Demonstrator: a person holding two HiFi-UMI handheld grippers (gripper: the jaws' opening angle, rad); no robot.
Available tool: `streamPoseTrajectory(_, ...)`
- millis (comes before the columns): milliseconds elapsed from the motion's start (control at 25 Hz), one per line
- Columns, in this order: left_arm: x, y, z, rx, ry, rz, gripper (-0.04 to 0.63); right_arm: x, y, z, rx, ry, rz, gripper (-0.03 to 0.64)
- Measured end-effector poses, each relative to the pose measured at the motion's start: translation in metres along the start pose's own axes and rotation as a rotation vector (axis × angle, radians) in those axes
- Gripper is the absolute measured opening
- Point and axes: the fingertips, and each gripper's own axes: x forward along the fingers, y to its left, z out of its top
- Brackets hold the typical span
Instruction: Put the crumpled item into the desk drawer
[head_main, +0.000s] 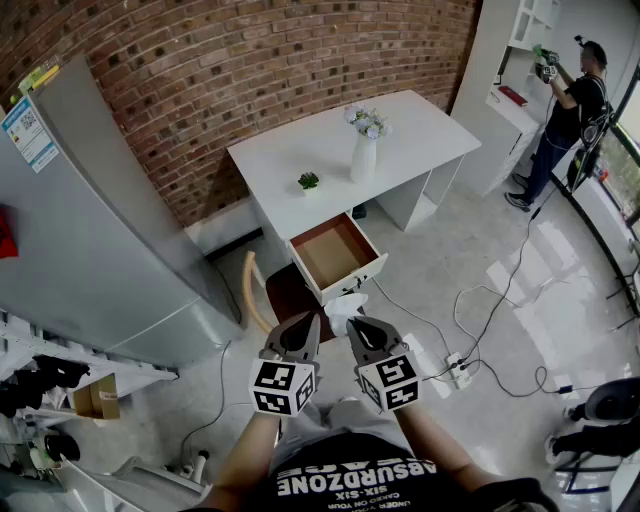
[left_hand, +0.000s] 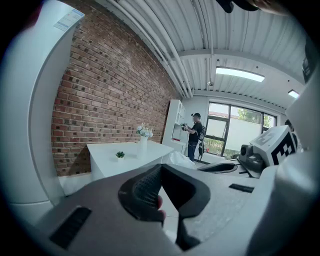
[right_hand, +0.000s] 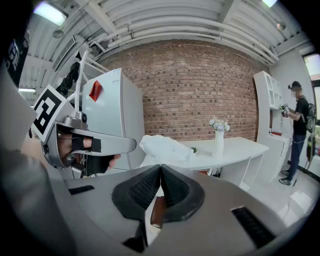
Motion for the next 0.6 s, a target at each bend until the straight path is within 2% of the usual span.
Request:
streamPoseTrajectory(360, 0.011, -0.028, -0.006, 0.002, 0.012, 0.018, -0.003, -0.021, -0.021, -0.004, 0.019, -0.023, 0.006, 0.0)
streamPoseTrajectory(600, 0.015, -0.048, -0.016, -0.008, 0.023, 0.042, -0.003, -0.036, -0.035, -0.018, 0.017, -0.01, 0.041, 0.0)
